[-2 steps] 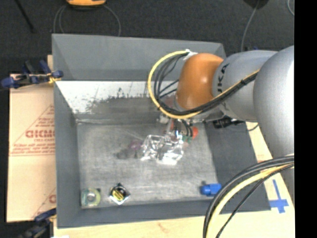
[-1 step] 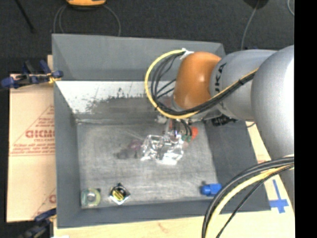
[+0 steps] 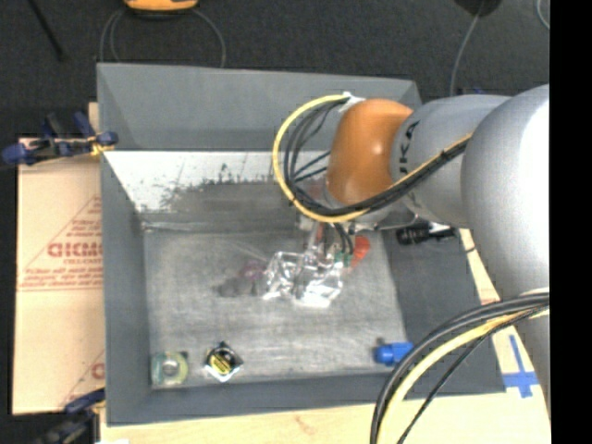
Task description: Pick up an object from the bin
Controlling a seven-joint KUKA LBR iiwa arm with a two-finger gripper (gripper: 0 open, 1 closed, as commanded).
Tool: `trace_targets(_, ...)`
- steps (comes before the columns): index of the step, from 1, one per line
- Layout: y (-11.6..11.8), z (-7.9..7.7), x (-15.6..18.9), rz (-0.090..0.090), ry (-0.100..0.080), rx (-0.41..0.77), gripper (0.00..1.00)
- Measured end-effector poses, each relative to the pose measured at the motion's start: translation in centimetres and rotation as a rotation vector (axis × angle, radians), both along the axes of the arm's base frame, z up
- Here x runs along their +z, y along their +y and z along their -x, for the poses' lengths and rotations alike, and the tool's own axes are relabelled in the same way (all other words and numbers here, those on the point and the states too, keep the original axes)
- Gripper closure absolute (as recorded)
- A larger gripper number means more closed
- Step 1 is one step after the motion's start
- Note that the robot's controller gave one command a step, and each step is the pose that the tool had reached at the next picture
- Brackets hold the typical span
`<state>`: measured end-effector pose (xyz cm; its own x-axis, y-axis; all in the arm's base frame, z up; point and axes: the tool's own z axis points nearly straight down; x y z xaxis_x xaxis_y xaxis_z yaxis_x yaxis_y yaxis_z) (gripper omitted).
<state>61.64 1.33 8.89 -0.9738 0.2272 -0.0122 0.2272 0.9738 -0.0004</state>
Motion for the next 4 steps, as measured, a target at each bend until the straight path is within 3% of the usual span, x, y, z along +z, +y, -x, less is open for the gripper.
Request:
trace_targets(1,0.0,0.3,1.2,-0.006,0.004,-0.069,0.0)
trace_targets(2,0.6,1.5,-0.3,-0.007,0.01,-0.16,0.0)
trace_targets(3,0.6,1.5,-0.3,-0.005,0.011,-0.158,1.0)
trace_targets(4,0.6,0.7,18.5,0.0,0.002,-0.02,1.0)
